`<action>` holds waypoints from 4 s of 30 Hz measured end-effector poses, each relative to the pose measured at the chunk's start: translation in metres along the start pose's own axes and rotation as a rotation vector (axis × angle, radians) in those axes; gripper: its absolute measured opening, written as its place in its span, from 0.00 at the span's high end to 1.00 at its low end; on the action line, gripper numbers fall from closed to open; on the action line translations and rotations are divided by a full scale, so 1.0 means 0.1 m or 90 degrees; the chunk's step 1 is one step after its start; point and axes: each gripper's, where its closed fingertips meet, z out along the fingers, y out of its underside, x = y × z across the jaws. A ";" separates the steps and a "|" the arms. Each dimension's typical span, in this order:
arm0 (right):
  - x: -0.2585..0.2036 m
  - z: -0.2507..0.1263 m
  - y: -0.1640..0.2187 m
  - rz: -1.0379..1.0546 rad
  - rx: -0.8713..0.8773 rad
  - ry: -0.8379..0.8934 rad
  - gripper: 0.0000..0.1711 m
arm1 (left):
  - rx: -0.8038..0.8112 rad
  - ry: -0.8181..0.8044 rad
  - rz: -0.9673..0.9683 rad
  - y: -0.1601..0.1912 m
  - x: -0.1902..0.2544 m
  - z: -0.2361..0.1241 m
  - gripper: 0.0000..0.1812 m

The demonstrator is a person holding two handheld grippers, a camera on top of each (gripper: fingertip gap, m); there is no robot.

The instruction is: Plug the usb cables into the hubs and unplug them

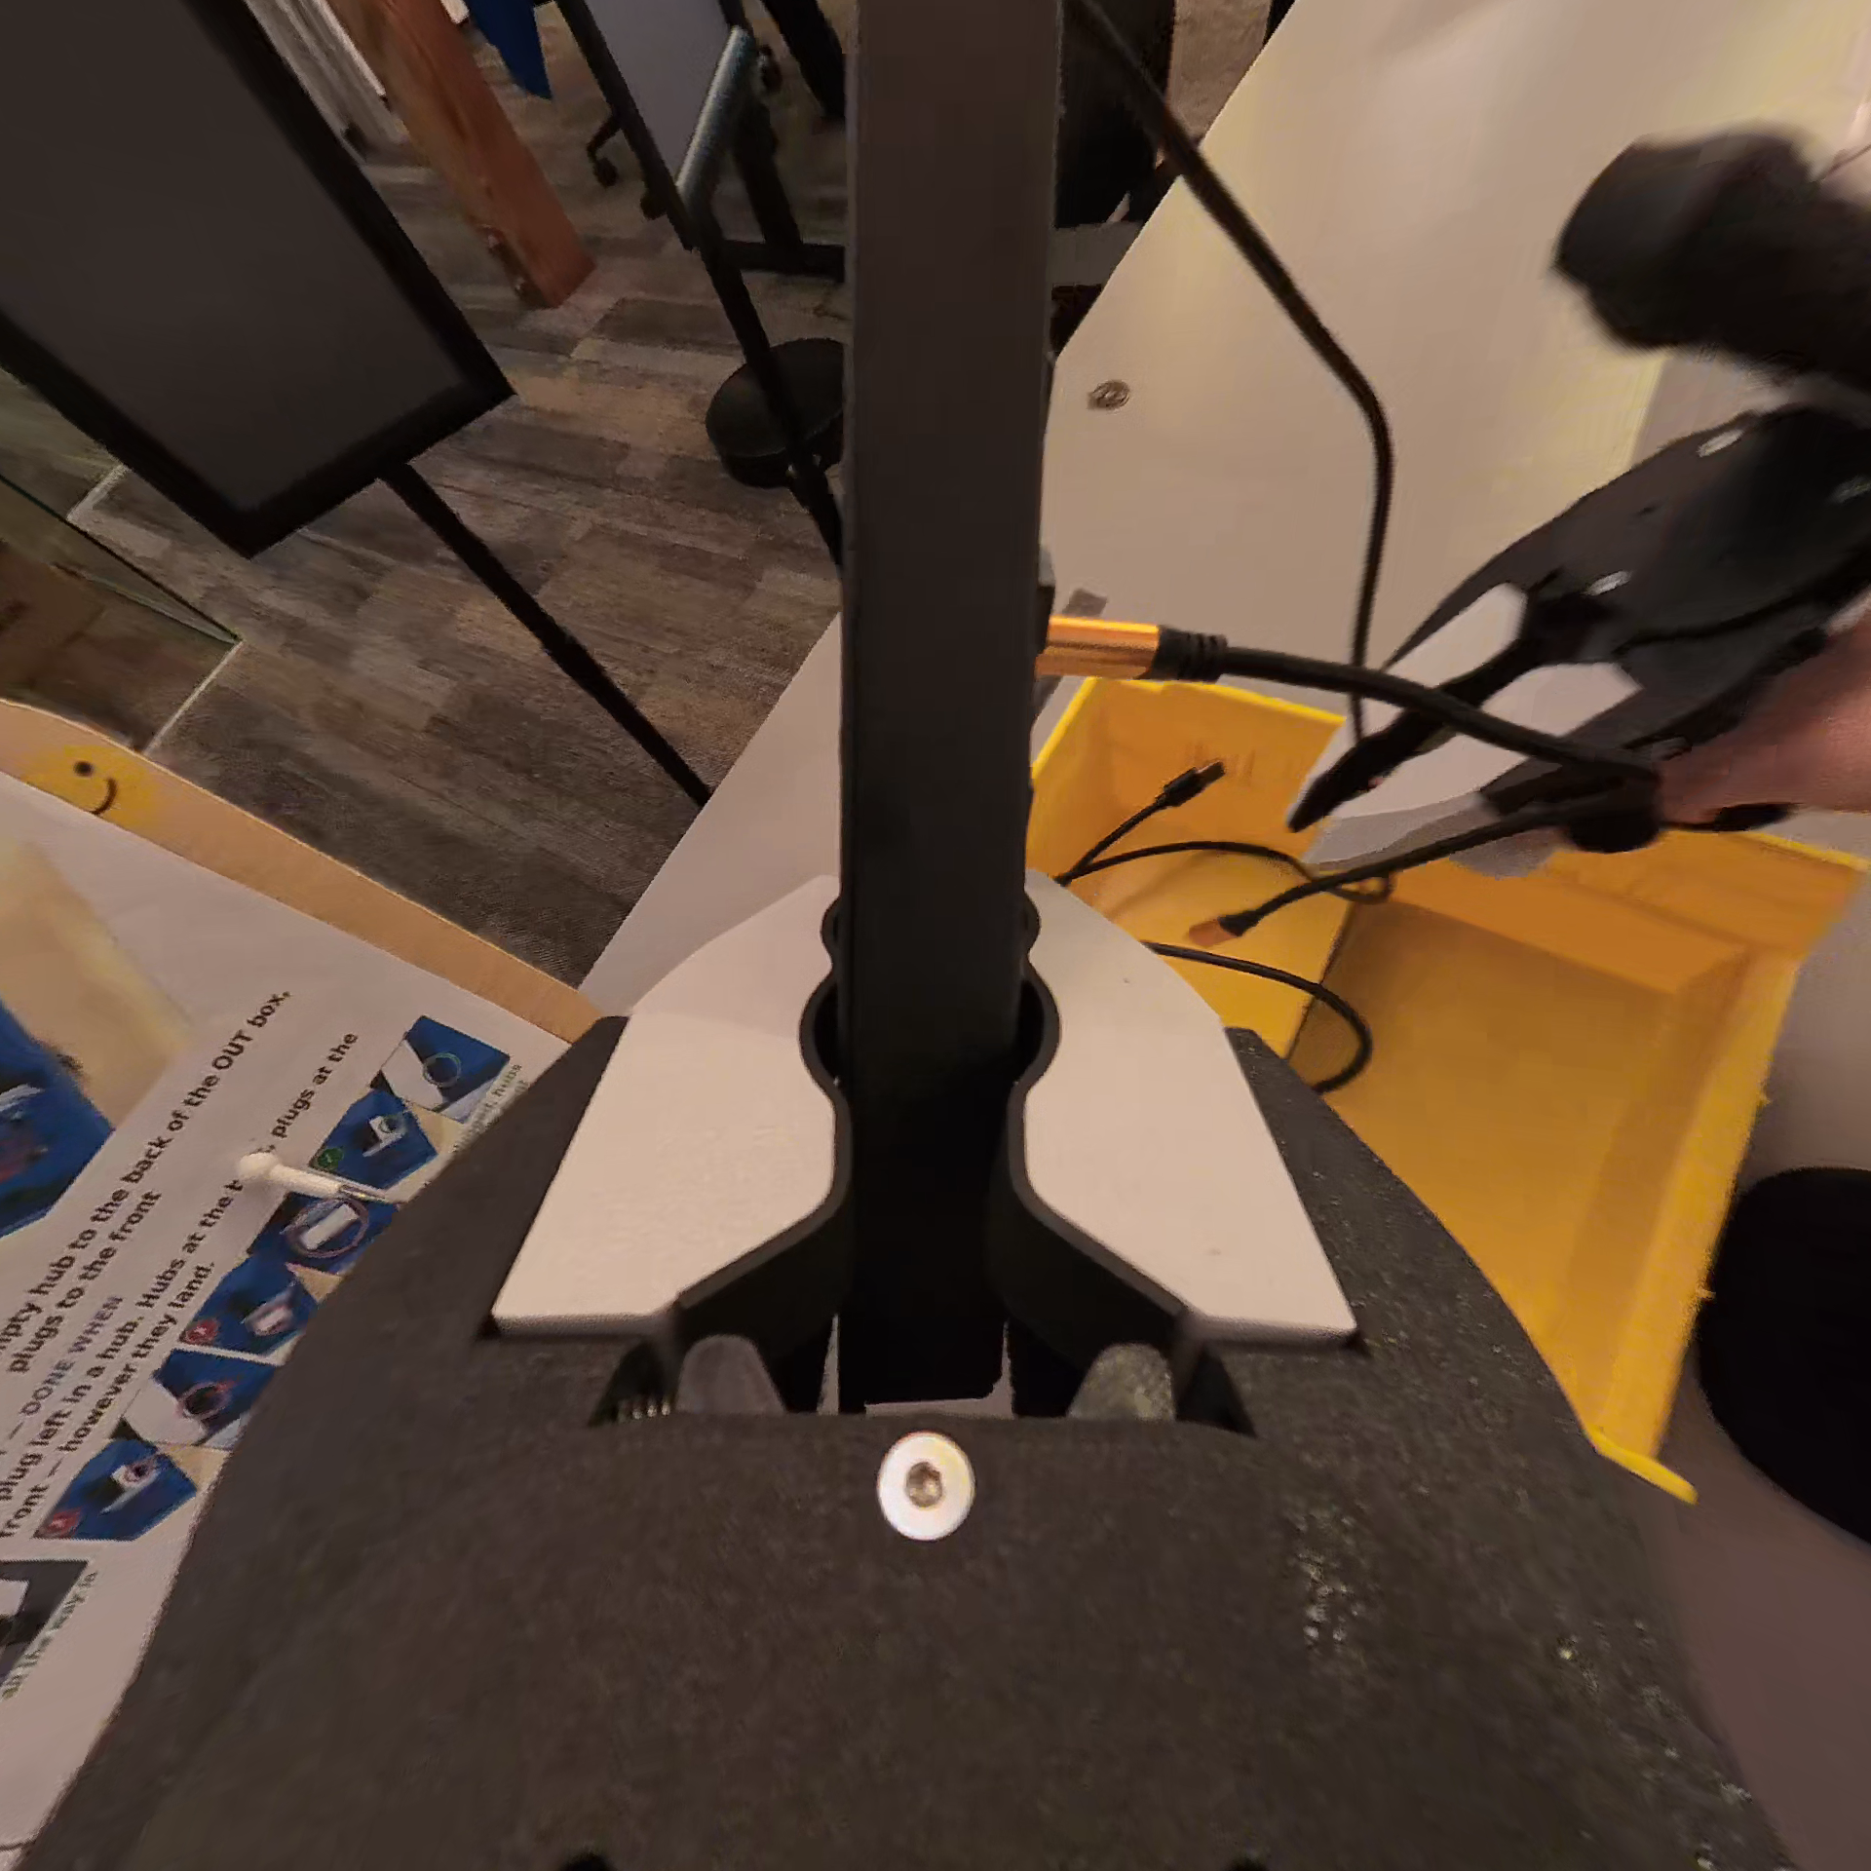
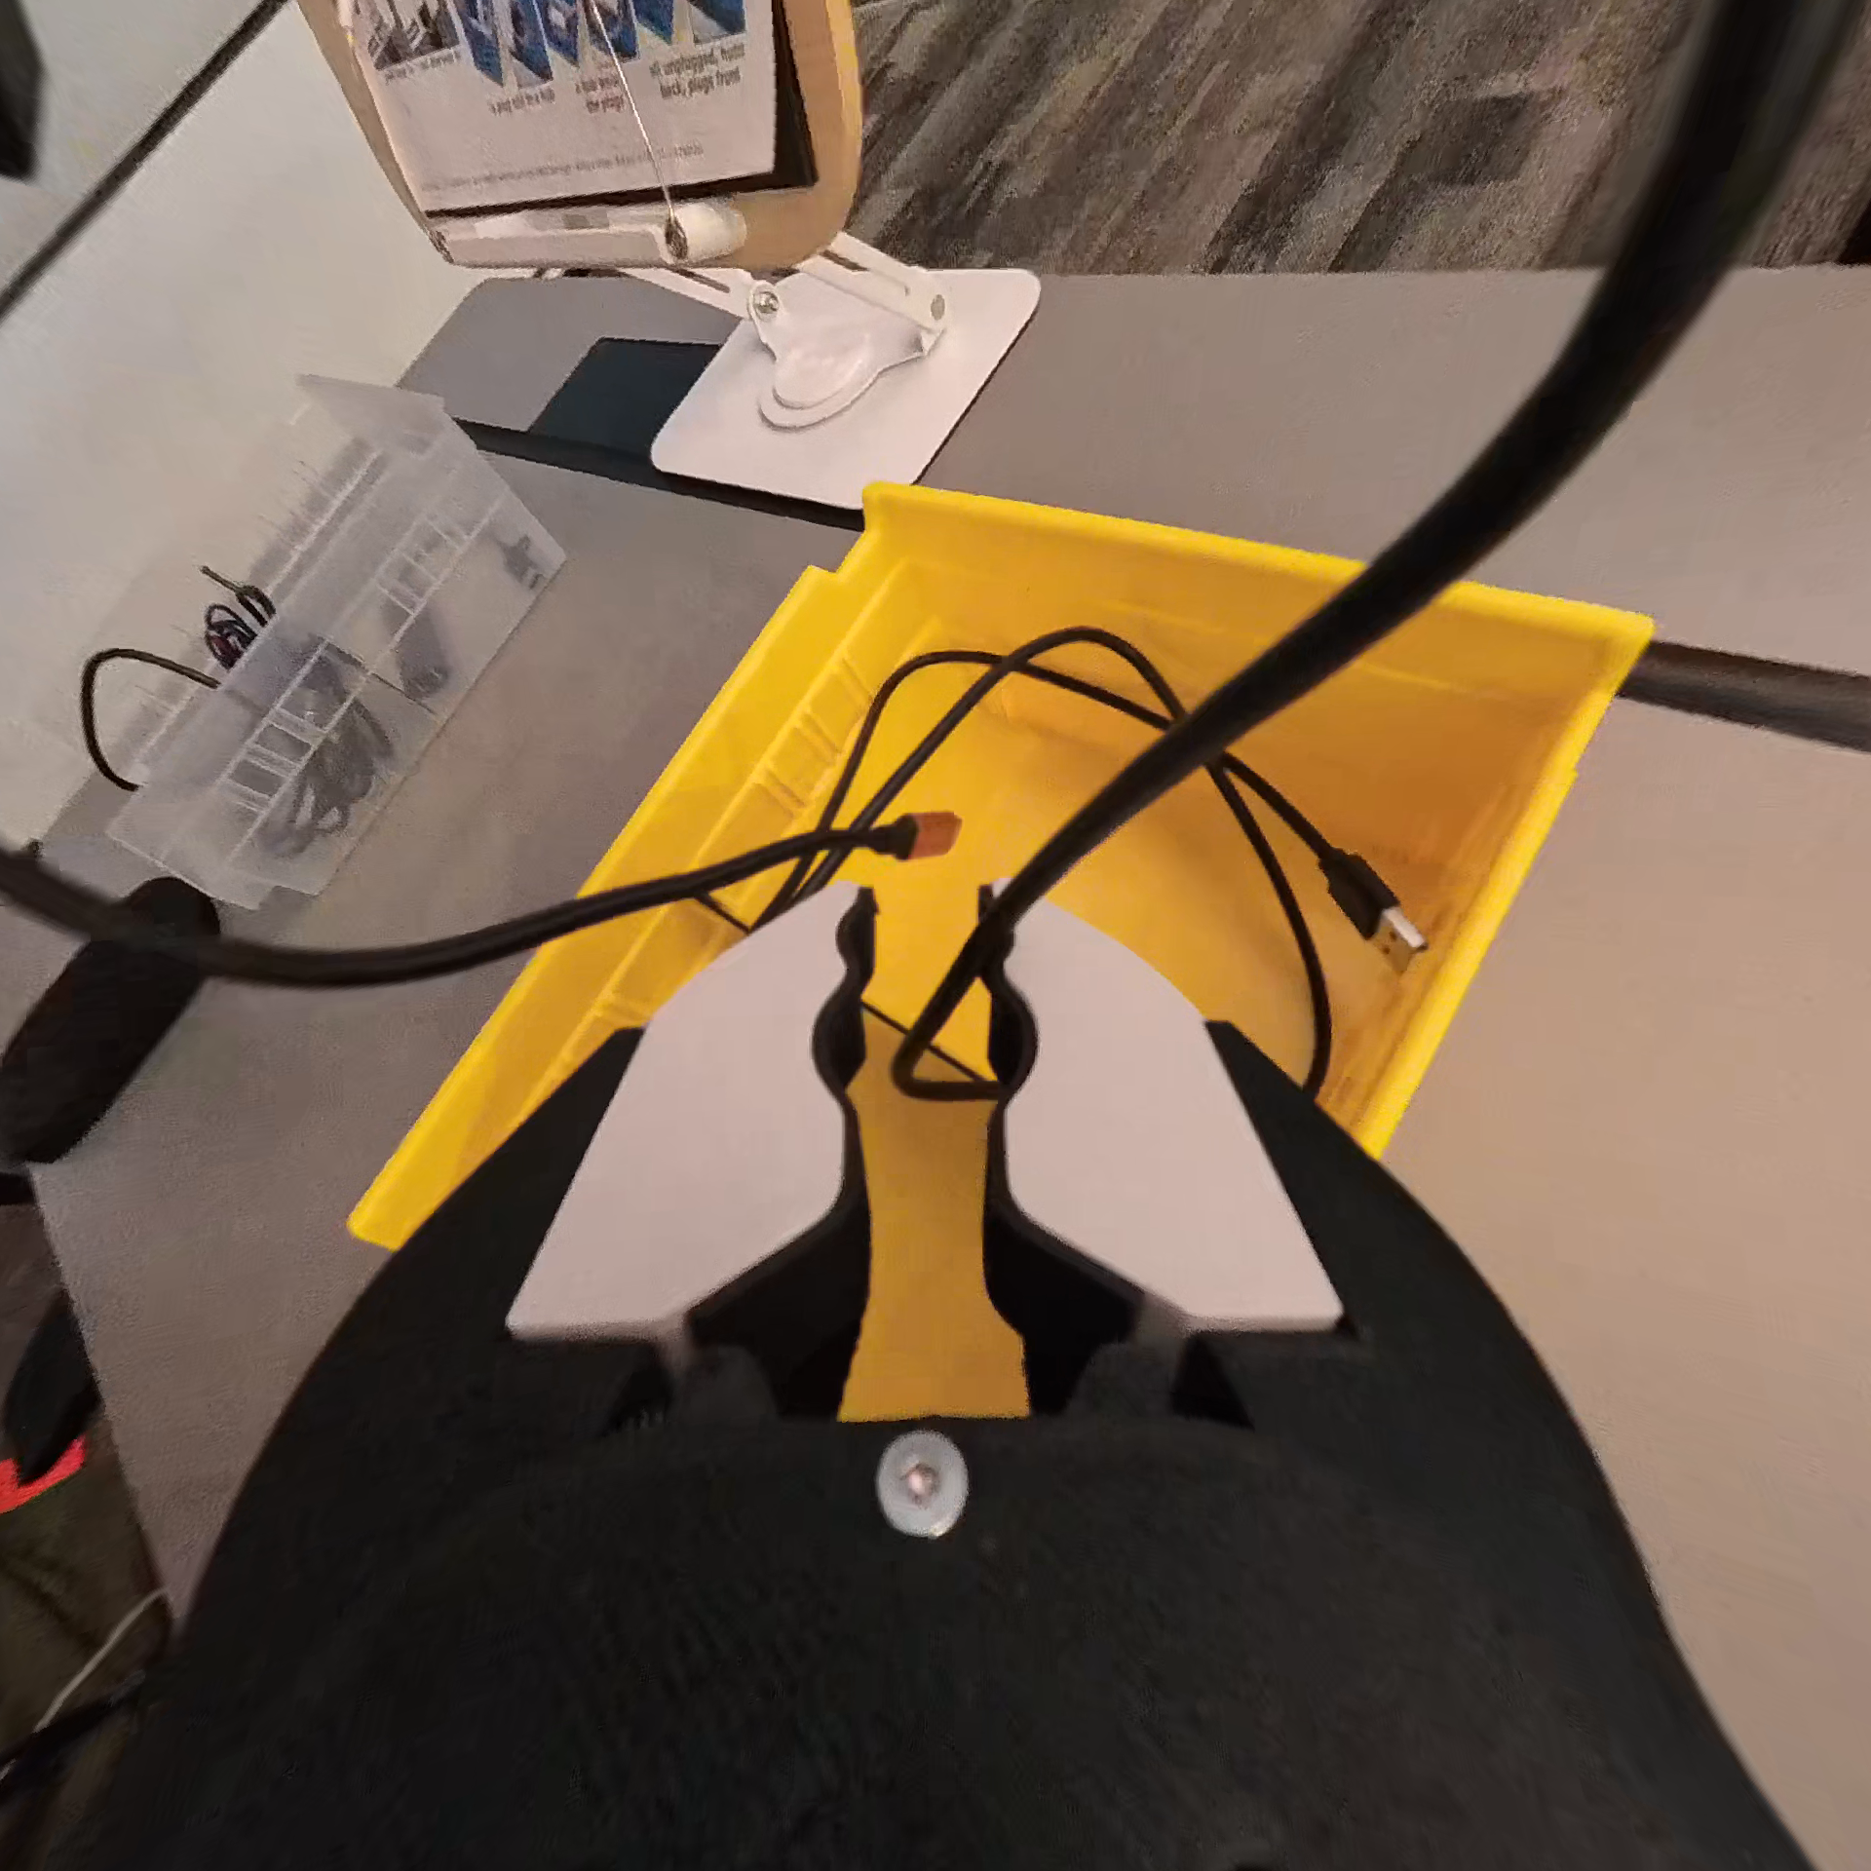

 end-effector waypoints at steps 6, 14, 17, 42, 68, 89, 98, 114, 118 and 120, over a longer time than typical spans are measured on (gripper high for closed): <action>-0.02 -0.30 0.21 0.045 -0.036 -0.008 0.83 | -0.045 -0.038 0.030 0.31 -0.09 0.37 0.85; 0.17 -0.83 0.07 0.077 0.090 0.055 0.85 | -0.149 0.052 0.112 0.77 0.19 0.63 0.85; 0.44 -1.17 -0.23 0.107 0.270 0.123 0.85 | -0.199 0.068 0.143 0.91 0.24 0.69 0.85; 0.74 -0.41 0.17 0.250 0.077 0.059 0.92 | -0.153 0.087 0.173 0.88 0.21 0.50 0.85; 0.27 0.13 0.11 -0.013 -0.139 0.145 0.92 | -0.144 -0.039 0.162 0.54 0.01 0.38 0.85; 0.01 -0.39 0.09 0.099 -0.064 0.040 0.92 | -0.338 0.044 0.221 1.18 0.24 0.81 0.85; 0.10 -0.51 0.07 0.119 -0.024 0.040 0.92 | -0.414 0.117 0.298 1.38 0.36 0.98 0.85; 0.16 -0.44 0.09 0.115 -0.017 0.015 0.92 | -0.413 0.105 0.352 1.31 0.36 1.14 0.83; 0.19 -0.32 0.01 0.051 -0.002 0.017 0.92 | -0.413 0.108 0.361 1.26 0.40 1.22 0.83; 0.22 -0.30 0.02 0.057 -0.011 0.027 0.92 | -0.417 0.106 0.358 1.27 0.40 1.25 0.83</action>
